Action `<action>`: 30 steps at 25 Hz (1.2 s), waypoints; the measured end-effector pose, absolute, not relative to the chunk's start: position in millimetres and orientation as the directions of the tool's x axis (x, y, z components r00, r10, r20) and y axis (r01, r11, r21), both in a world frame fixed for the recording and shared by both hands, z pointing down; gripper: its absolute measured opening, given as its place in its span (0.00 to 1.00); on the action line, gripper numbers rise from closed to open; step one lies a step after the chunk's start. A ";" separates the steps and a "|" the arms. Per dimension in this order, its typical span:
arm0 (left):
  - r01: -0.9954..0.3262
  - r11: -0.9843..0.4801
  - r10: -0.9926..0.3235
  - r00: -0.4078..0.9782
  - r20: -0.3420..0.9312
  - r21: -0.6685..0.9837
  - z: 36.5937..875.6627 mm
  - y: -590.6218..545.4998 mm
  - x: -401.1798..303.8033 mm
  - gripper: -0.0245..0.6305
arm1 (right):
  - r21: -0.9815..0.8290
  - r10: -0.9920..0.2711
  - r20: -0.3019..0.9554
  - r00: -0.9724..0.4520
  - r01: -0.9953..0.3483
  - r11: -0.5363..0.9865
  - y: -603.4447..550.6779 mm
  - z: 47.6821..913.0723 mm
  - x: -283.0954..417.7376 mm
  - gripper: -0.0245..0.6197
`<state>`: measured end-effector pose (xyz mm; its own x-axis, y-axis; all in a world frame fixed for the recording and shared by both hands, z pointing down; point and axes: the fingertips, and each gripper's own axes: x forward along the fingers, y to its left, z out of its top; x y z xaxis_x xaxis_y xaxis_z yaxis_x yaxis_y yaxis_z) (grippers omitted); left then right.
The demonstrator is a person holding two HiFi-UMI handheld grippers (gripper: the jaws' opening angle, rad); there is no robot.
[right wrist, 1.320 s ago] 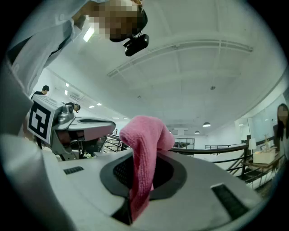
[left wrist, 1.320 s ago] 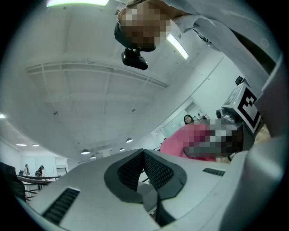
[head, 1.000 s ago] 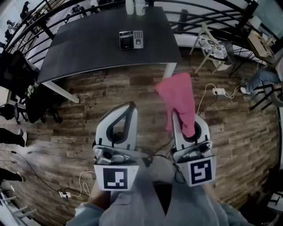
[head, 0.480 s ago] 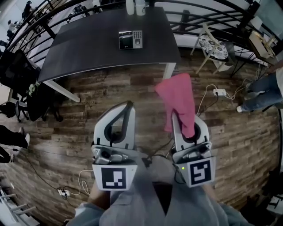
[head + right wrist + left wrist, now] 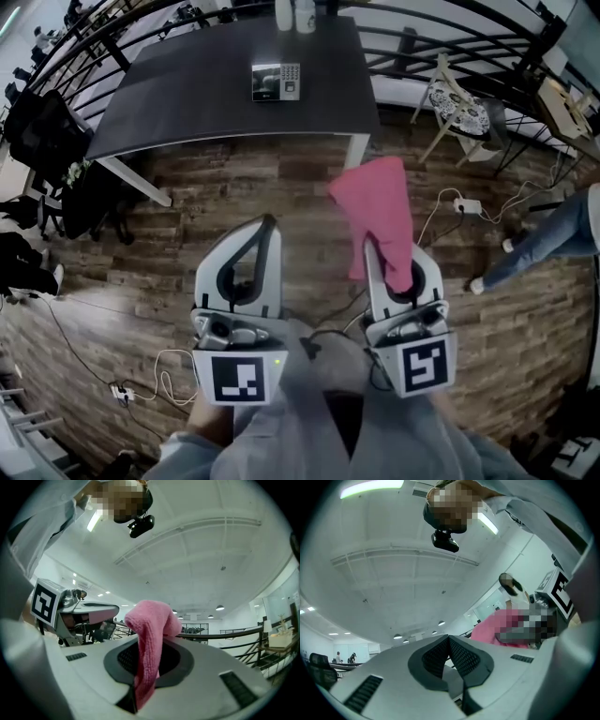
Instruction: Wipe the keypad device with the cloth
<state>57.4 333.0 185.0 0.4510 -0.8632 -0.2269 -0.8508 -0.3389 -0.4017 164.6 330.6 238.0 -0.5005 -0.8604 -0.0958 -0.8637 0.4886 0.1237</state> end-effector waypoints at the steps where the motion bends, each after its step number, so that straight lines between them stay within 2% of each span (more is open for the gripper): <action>1: -0.852 -0.334 -0.866 0.447 -0.226 -0.404 185.5 334.9 60.2 0.04 | 0.123 -0.858 -0.096 -0.505 -0.861 0.493 331.7 239.0 167.2 0.10; 15: -0.859 -0.311 -0.879 0.423 -0.222 -0.407 196.4 318.6 68.2 0.04 | 0.123 -0.850 -0.088 -0.519 -0.853 0.507 312.0 250.9 177.7 0.10; 30: -0.854 -0.356 -0.862 0.457 -0.221 -0.380 197.3 216.5 29.4 0.04 | 0.136 -0.874 -0.064 -0.481 -0.872 0.470 217.8 250.7 139.8 0.10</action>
<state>29.4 216.5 197.3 0.4571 -0.8616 -0.2207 -0.8540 -0.3558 -0.3796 139.8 217.8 250.7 -0.4813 -0.8742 -0.0642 -0.8720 0.4701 0.1364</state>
